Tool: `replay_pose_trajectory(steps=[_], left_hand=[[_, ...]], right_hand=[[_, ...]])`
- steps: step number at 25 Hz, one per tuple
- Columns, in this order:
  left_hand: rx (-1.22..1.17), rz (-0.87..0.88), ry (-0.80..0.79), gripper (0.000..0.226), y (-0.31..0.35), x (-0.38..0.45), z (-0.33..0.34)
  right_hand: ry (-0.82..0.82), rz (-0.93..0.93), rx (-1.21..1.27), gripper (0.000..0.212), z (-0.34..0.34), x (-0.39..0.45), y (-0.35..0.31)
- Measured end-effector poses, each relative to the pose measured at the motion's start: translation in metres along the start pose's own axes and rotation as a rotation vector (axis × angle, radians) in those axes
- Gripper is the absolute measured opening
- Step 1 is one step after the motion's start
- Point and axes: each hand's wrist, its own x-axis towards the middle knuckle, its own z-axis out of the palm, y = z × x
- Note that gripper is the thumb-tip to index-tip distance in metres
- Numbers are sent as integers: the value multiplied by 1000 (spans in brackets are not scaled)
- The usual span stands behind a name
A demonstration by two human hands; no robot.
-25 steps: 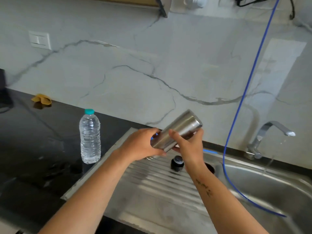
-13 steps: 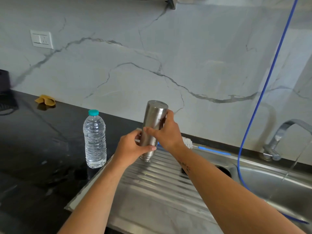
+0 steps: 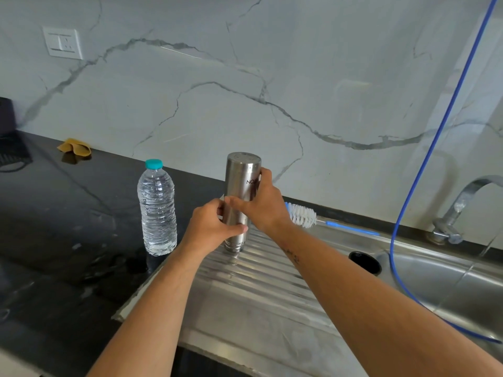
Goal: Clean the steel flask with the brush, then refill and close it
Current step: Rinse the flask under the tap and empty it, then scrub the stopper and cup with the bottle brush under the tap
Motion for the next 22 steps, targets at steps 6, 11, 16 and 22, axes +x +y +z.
replay_pose_trajectory(steps=[6,11,16,22], left_hand=[[-1,15,-15,61,-1,0,-1],[6,19,-10,66,-3,0,-1],[-56,32,35,70,2,-2,-3],[-77,106,370,69,26,-15,-5]], right_hand=[[1,43,-3,80,3,-1,-3],[2,67,2,80,2,-2,-5],[-20,120,69,103,-8,-8,-8],[144,221,159,107,-58,-48,20]])
